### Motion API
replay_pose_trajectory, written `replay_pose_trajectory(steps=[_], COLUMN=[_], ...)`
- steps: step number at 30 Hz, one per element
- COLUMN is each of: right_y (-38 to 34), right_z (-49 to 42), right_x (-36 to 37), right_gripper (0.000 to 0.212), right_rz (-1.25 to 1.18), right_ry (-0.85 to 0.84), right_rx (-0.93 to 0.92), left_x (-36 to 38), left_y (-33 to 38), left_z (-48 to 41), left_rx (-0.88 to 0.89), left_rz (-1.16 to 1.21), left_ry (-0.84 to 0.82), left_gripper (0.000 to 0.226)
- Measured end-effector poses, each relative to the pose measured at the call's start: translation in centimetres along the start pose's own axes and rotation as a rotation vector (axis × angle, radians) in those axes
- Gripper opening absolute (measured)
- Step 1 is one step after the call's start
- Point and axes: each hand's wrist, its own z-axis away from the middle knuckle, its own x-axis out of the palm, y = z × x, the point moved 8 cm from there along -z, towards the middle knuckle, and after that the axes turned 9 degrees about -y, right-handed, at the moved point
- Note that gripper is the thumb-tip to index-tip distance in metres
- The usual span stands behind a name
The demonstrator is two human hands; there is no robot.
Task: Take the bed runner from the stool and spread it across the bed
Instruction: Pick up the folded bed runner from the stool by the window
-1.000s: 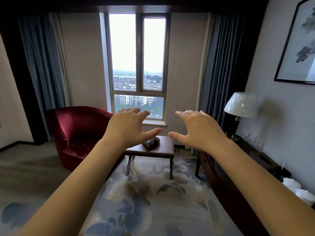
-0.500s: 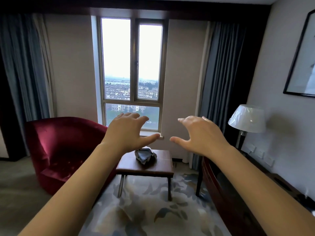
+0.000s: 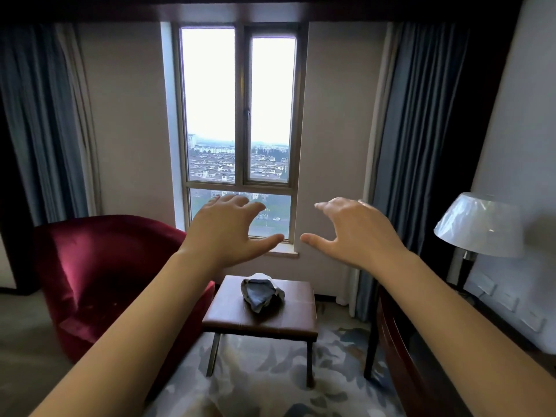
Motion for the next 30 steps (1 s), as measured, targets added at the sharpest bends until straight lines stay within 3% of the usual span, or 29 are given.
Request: replay_pose_trajectory(steps=[13, 30], right_y=[8.7, 12.3], right_z=[-14.2, -35.4], right_x=[7.2, 16.5], right_gripper=[0.074, 0.071], right_rz=[0.007, 0.01], right_ry=[-0.034, -0.037], right_rx=[-0.022, 0.04], left_x=[8.5, 20.8], left_y=[-2.2, -12.6], left_z=[-15.1, -34.9], left_rx=[-0.02, 0.03], left_rz=[0.004, 0.015], left_ry=[-0.004, -0.03], left_gripper=[0.087, 0.088])
